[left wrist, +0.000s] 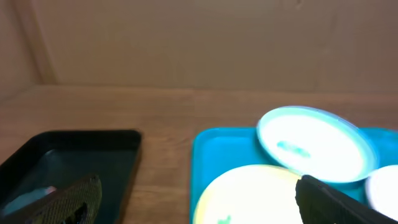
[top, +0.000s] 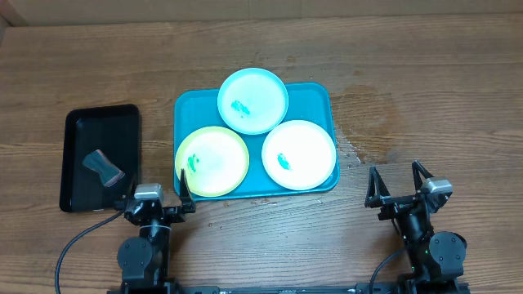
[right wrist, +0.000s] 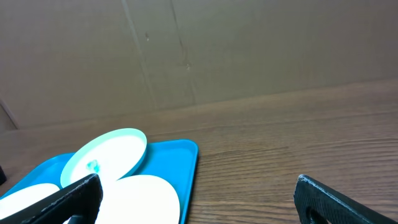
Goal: Clean dirty plates on tray and stack at the side
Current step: 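Move the left gripper to the sponge in the black tray and grasp it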
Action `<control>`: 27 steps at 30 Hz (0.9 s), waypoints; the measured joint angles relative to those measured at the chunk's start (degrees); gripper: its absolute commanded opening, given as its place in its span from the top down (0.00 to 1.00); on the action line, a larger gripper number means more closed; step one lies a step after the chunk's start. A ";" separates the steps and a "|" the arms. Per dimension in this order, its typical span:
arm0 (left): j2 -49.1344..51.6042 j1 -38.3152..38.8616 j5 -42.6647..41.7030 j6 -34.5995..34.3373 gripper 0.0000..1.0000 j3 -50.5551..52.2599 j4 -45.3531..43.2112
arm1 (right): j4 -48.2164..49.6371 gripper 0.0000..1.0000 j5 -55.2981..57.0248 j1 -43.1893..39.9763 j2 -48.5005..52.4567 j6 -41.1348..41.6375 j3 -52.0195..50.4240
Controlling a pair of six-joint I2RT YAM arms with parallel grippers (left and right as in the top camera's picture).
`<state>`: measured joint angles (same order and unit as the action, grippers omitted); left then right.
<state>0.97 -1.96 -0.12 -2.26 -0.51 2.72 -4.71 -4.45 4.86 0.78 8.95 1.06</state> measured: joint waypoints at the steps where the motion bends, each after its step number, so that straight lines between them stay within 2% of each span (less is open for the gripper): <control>1: 0.00 0.00 -1.88 -1.27 0.00 0.00 -1.16 | 0.00 0.00 0.00 0.00 0.00 0.00 0.00; 4: 0.04 0.00 -7.04 -5.64 0.01 0.09 -8.85 | 0.00 0.00 0.00 0.00 0.00 0.02 0.00; 7: 0.00 0.00 -11.15 -8.94 0.00 0.09 -26.03 | -0.04 0.00 0.00 0.00 0.00 0.00 0.00; 10: -0.20 0.00 -11.80 -10.43 0.00 -0.44 -41.68 | 0.02 0.00 0.00 0.00 0.02 0.02 0.00; 12: -0.24 0.00 -11.37 -11.17 0.00 -1.29 -45.05 | -0.02 0.00 0.00 0.00 0.02 0.00 0.00; 13: -0.24 0.00 -11.21 -11.34 0.00 -1.92 -44.78 | 0.00 0.00 0.00 0.00 0.00 0.02 0.00; 19: 4.98 0.00 -11.02 -11.41 0.00 -14.38 -25.75 | 0.02 0.00 0.00 0.00 -0.04 0.07 0.00; 24: 21.07 0.00 -11.89 -9.88 0.00 -29.99 -15.02 | -0.02 0.00 -0.02 0.00 -0.04 0.02 0.00; 27: 34.36 0.00 -14.03 -6.97 0.00 -41.86 -3.56 | 0.02 0.00 0.02 0.00 -0.04 0.00 0.00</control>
<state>35.33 -1.96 -14.15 -9.23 -42.37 -0.84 -4.69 -4.43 4.86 0.73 8.95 1.06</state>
